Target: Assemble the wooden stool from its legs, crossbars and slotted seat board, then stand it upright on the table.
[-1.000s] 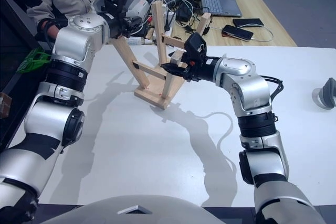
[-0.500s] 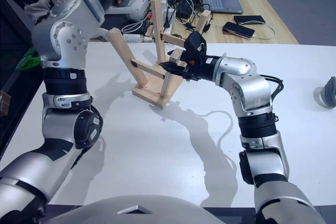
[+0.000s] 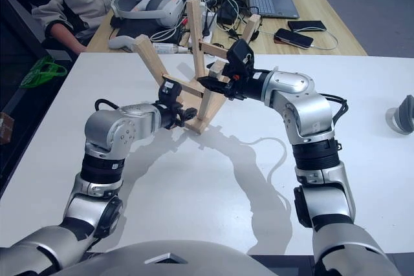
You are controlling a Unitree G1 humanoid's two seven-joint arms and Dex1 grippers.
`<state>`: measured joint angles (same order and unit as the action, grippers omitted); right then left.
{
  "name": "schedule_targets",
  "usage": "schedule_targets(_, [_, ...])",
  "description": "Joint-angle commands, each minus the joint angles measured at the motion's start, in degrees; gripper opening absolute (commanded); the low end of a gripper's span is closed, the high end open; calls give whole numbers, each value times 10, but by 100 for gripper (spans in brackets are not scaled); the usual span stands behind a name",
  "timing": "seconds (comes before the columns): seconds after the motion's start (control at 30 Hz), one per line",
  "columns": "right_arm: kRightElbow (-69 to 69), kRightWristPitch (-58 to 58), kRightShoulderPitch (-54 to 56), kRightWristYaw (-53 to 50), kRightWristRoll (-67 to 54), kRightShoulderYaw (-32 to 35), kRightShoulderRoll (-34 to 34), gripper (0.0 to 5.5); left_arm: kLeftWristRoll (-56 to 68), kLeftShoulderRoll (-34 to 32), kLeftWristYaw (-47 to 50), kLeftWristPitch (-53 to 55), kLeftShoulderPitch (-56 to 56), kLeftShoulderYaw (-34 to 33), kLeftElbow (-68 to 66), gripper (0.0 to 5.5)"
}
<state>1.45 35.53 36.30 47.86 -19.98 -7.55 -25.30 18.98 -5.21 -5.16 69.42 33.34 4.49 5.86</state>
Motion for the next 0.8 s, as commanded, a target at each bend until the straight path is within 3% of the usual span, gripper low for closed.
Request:
schedule_targets(0.03, [22,25,-24,-6,6,-13,3,202,20,37,23,-86,111,-102,9,272])
schedule_targets(0.23, [22,26,-25,-6,4,-13,2,202,69,-21,-51,-77,158,-127,44,272])
schedule_targets(0.33, [21,26,-25,-6,4,-14,2,202,13,-51,4,-161,173,-167,-39,272])
schedule_targets(0.47, [19,29,-27,-5,4,-16,0,202,-75,-105,49,-256,173,-158,-203,272])
schedule_targets(0.6, [20,30,-24,-4,4,-17,0,202,32,-35,24,-200,188,-232,-234,272])
schedule_targets(0.7, [18,31,-26,-4,3,-17,-3,202,74,-18,29,-204,179,-269,-198,272])
schedule_targets(0.8, [19,30,-26,-4,3,-17,-3,202,78,-21,38,-203,149,-274,-160,337])
